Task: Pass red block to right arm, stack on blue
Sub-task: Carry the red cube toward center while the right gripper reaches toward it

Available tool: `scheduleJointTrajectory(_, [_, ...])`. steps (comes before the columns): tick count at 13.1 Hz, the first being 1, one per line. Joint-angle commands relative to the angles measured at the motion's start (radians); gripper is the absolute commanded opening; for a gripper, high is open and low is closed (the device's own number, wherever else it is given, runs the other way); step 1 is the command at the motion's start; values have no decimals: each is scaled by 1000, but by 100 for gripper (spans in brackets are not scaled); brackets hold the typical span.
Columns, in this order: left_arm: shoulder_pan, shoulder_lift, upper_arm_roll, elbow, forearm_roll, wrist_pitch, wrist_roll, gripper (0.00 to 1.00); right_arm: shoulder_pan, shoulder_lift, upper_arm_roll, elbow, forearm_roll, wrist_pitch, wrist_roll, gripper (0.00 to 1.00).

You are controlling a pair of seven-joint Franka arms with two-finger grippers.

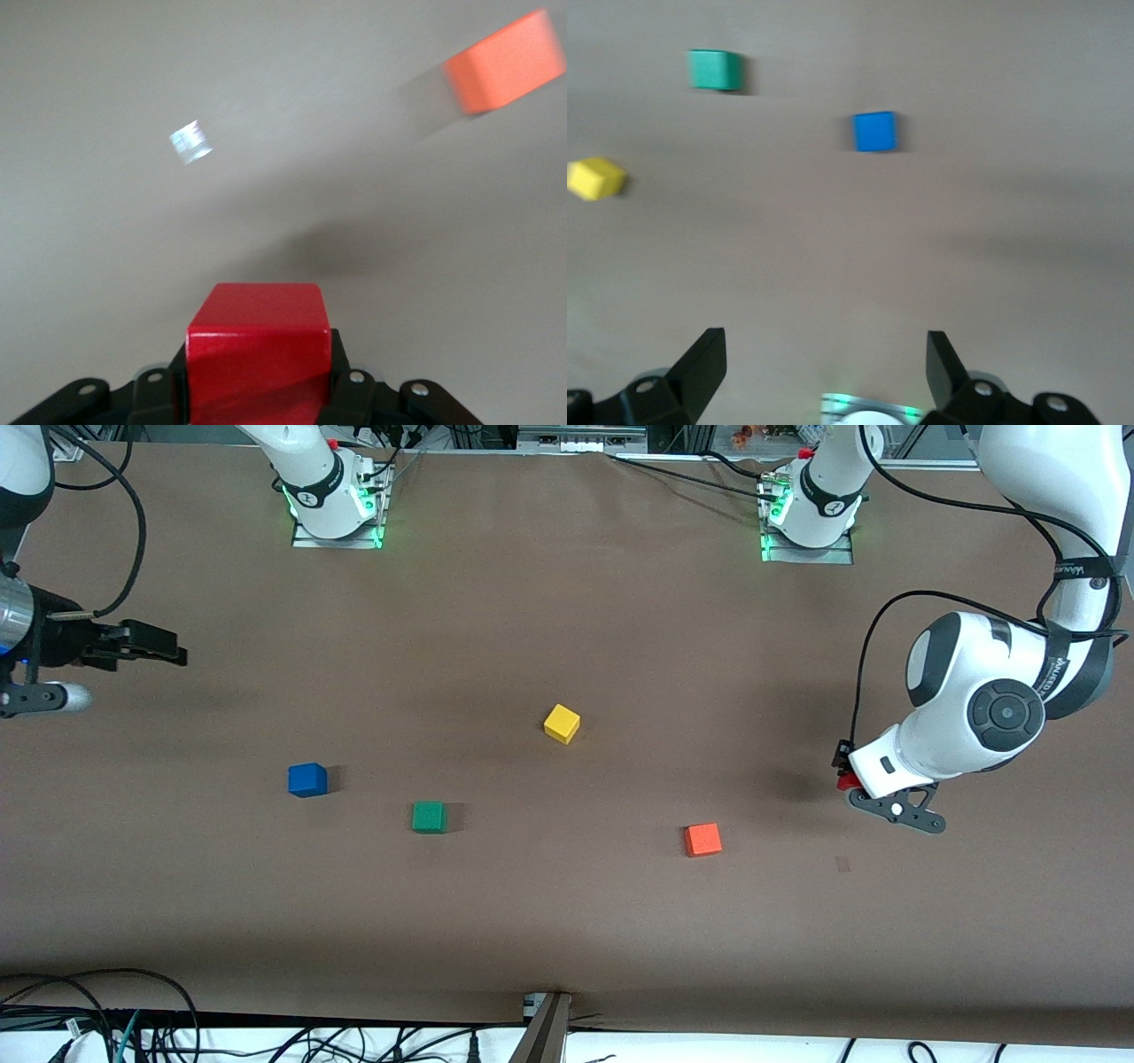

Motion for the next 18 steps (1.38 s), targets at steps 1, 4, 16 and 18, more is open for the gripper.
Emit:
scheduleJointTrajectory(1, [5,9,-40,86,-92,-26,6,0,0,67,0,15,149,-5,2,100])
scheduleJointTrajectory(4, [-22,32,-82,137,-216,-15,8,0,2,145,1,15,330,8,2,100])
scheduleJointTrajectory(16, [-100,114,-169,181,-1027,147,746,5,100,404,1,8,1072,176,5,100])
scheduleJointTrajectory(18, [-128,121,-171,183,-1138,212,857,5,132,424,1,8,1136,217,5,100])
